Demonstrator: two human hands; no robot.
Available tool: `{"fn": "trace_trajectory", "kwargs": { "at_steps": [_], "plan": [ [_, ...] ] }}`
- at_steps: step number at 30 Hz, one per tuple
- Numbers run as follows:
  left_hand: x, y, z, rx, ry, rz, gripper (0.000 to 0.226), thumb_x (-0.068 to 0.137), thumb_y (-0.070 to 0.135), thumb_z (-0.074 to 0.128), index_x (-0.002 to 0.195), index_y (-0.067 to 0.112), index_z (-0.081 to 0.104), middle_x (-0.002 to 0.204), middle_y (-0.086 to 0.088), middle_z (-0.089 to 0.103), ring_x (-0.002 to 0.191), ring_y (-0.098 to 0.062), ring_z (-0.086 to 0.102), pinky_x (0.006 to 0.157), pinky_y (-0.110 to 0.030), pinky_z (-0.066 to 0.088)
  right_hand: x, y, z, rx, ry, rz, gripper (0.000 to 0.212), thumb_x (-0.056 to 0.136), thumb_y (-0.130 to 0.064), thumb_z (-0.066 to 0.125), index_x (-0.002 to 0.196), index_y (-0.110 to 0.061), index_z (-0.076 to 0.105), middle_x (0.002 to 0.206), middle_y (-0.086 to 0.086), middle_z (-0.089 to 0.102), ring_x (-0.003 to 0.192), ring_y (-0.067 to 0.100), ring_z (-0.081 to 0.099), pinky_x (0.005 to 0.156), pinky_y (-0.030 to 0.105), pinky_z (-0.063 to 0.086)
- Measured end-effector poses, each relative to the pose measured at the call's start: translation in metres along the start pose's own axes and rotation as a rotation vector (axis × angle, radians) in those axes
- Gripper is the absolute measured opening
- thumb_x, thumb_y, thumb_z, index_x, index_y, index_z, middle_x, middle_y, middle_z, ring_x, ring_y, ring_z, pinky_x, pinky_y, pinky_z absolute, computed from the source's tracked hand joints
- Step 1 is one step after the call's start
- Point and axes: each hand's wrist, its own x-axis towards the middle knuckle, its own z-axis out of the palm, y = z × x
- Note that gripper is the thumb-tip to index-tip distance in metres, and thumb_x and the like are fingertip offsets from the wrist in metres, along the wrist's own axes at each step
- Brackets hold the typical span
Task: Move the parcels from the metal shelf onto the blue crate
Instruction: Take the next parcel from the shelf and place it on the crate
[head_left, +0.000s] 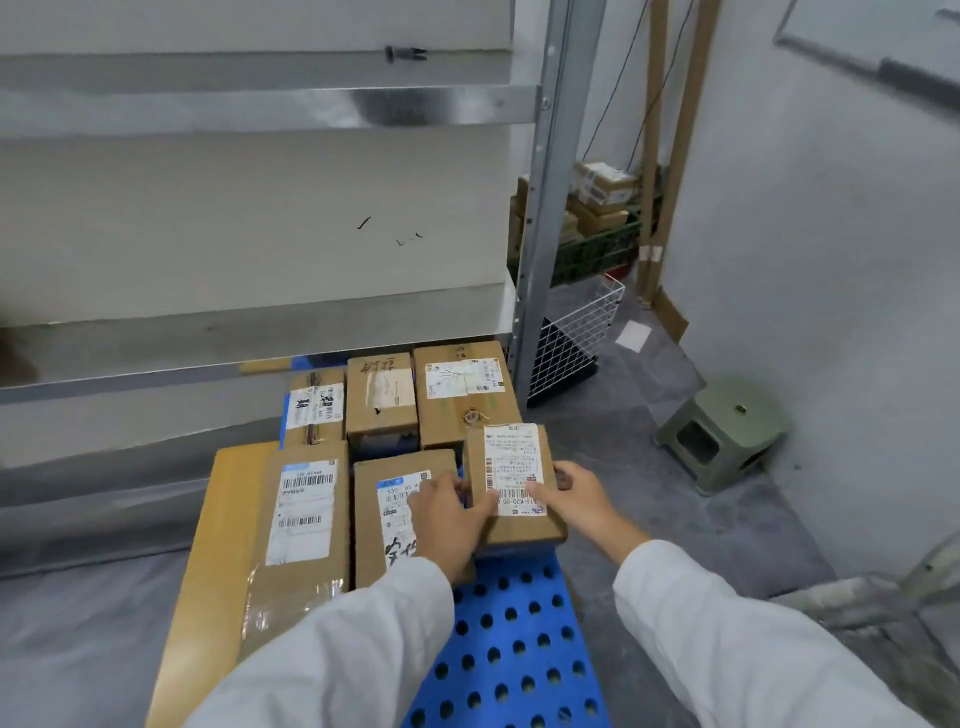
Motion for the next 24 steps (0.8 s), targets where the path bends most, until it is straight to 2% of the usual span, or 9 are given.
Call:
{"fn": "trace_trajectory", "kwargs": {
  "at_steps": [2, 4, 9, 11, 14, 15, 18, 21, 24],
  "plan": [
    [0.0, -0.004, -0.001, 0.131, 0.061, -0.044, 0.039, 0.079, 0.061, 0.065, 0.102, 0.032, 0.053, 0.111, 0.004, 0.046, 0.114, -0.021, 0.038, 0.098, -0.041, 0.035, 0.009, 0.004, 0.006, -0.012, -0.035, 0.005, 0.038, 0.085, -0.03, 0.074, 0.117, -0.02, 0.057, 0.105, -0.009, 0.064, 0.087, 0.001, 0.06, 0.08, 0.026, 0.054],
    [0.001, -0.008, -0.001, 0.15, 0.071, -0.072, 0.039, 0.077, 0.064, 0.065, 0.1, 0.035, 0.054, 0.112, 0.004, 0.044, 0.115, -0.021, 0.036, 0.101, -0.042, 0.03, 0.016, 0.01, 0.01, -0.014, -0.084, -0.002, 0.035, 0.085, -0.029, 0.073, 0.115, -0.021, 0.055, 0.11, -0.006, 0.067, 0.085, -0.001, 0.06, 0.076, 0.023, 0.053],
    [-0.002, -0.015, 0.001, 0.181, 0.155, -0.065, 0.035, 0.077, 0.054, 0.073, 0.101, 0.036, 0.054, 0.107, 0.01, 0.04, 0.116, -0.018, 0.037, 0.101, -0.041, 0.027, 0.019, 0.023, 0.017, 0.024, -0.143, 0.021, 0.048, 0.084, -0.026, 0.075, 0.124, -0.014, 0.052, 0.116, 0.004, 0.069, 0.099, 0.016, 0.066, 0.09, 0.036, 0.054],
    [-0.003, -0.013, 0.001, 0.158, 0.182, -0.065, 0.037, 0.076, 0.054, 0.074, 0.102, 0.036, 0.054, 0.108, 0.011, 0.043, 0.115, -0.016, 0.039, 0.102, -0.041, 0.029, 0.024, 0.023, 0.016, 0.009, -0.154, 0.018, 0.047, 0.083, -0.028, 0.076, 0.121, -0.016, 0.051, 0.113, 0.003, 0.069, 0.098, 0.016, 0.067, 0.088, 0.036, 0.054],
    [-0.003, -0.013, 0.002, 0.169, 0.191, -0.08, 0.041, 0.077, 0.055, 0.073, 0.107, 0.031, 0.057, 0.113, 0.009, 0.047, 0.115, -0.016, 0.04, 0.104, -0.042, 0.032, 0.031, 0.023, 0.014, -0.04, -0.198, 0.016, 0.051, 0.082, -0.031, 0.076, 0.122, -0.014, 0.051, 0.109, 0.001, 0.065, 0.092, 0.013, 0.065, 0.074, 0.026, 0.053],
    [-0.004, -0.013, 0.002, 0.178, 0.186, -0.082, 0.043, 0.078, 0.054, 0.072, 0.109, 0.029, 0.058, 0.115, 0.007, 0.048, 0.116, -0.016, 0.04, 0.105, -0.043, 0.033, 0.033, 0.023, 0.014, -0.079, -0.194, 0.006, 0.054, 0.081, -0.032, 0.077, 0.124, -0.013, 0.05, 0.111, 0.002, 0.062, 0.095, 0.014, 0.063, 0.077, 0.028, 0.054],
    [-0.007, -0.01, -0.001, 0.096, 0.148, -0.081, 0.041, 0.084, 0.045, 0.07, 0.116, 0.023, 0.058, 0.119, 0.003, 0.05, 0.117, -0.017, 0.042, 0.106, -0.042, 0.036, 0.038, 0.015, 0.012, -0.203, -0.067, -0.109, 0.047, 0.082, -0.033, 0.073, 0.121, -0.016, 0.052, 0.118, 0.004, 0.05, 0.113, 0.019, 0.049, 0.096, 0.038, 0.047],
    [-0.015, -0.003, -0.015, 0.012, 0.153, -0.082, 0.037, 0.091, 0.035, 0.064, 0.123, 0.019, 0.057, 0.125, 0.001, 0.053, 0.122, -0.018, 0.045, 0.106, -0.038, 0.038, 0.038, -0.014, 0.01, -0.256, -0.019, -0.278, 0.03, 0.088, -0.031, 0.066, 0.113, -0.023, 0.052, 0.108, 0.0, 0.051, 0.107, 0.015, 0.04, 0.085, 0.027, 0.034],
    [-0.022, 0.006, -0.043, -0.028, 0.148, -0.031, 0.034, 0.095, 0.031, 0.059, 0.126, 0.017, 0.056, 0.128, 0.001, 0.056, 0.122, -0.015, 0.049, 0.102, -0.03, 0.039, 0.034, -0.053, 0.016, -0.231, -0.127, -0.391, 0.024, 0.09, -0.031, 0.064, 0.111, -0.025, 0.055, 0.107, -0.003, 0.054, 0.098, 0.012, 0.05, 0.078, 0.024, 0.04]
  ]
}}
